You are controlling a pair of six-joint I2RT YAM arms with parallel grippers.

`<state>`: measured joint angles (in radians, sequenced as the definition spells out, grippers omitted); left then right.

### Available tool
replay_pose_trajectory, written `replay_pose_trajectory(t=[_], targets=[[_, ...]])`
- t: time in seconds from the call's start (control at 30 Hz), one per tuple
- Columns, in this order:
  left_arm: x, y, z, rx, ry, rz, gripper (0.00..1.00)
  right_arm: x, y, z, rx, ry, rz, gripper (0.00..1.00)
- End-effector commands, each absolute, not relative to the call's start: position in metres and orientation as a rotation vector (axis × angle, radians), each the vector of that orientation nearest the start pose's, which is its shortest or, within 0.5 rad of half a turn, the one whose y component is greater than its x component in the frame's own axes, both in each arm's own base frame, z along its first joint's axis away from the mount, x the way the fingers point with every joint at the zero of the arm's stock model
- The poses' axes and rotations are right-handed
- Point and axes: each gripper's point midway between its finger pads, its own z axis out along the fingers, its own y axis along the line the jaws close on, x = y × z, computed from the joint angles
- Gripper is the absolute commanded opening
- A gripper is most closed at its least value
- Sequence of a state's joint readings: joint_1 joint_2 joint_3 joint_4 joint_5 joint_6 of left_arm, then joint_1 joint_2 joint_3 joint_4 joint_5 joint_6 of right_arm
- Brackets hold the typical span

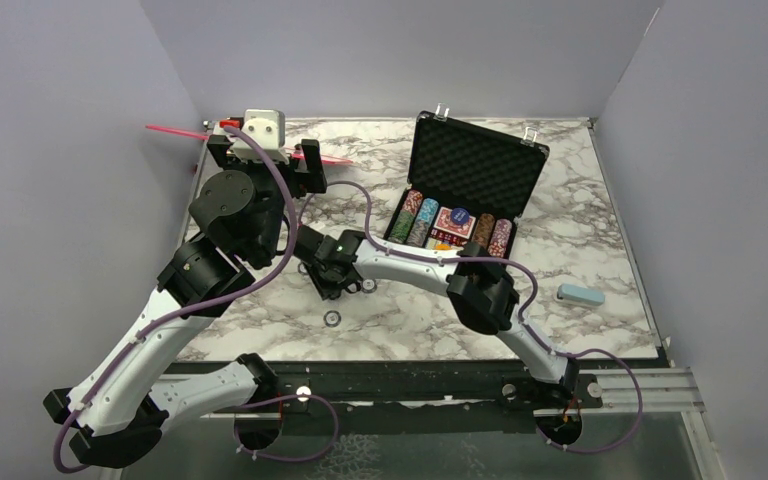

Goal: Pack up texas hold em set

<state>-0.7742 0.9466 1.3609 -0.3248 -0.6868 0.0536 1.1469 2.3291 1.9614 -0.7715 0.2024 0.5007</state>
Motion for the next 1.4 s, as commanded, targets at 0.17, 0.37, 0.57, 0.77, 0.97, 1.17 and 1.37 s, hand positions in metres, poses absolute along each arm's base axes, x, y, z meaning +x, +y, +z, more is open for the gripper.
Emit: replay_pose_trajectory(t=[0.17, 0.37, 0.57, 0.77, 0.97, 1.17, 1.37], targets=[[0.274, -0.109, 0.461, 0.08, 1.492, -0.055, 0.99, 0.242, 0.494, 0.045, -0.776, 2.504, 0.275, 0.45], [0.275, -0.109, 0.459, 0.084, 1.497, -0.047, 0.99, 0.241, 0.491, 0.031, -0.799, 2.517, 0.246, 0.46], [0.275, -0.109, 0.458, 0.084, 1.499, -0.044, 0.99, 0.241, 0.489, 0.024, -0.822, 2.527, 0.226, 0.47], [0.274, -0.107, 0.46, 0.079, 1.496, -0.045, 0.99, 0.241, 0.486, 0.017, -0.85, 2.532, 0.193, 0.55], [0.274, -0.107, 0.459, 0.079, 1.496, -0.042, 0.99, 0.24, 0.486, 0.013, -0.878, 2.534, 0.181, 0.6], [0.274, -0.108, 0.452, 0.087, 1.509, -0.035, 0.99, 0.233, 0.477, 0.007, -0.883, 2.579, 0.163, 0.43], [0.275, -0.11, 0.449, 0.092, 1.514, -0.04, 0.99, 0.226, 0.467, 0.022, -0.858, 2.587, 0.181, 0.38]])
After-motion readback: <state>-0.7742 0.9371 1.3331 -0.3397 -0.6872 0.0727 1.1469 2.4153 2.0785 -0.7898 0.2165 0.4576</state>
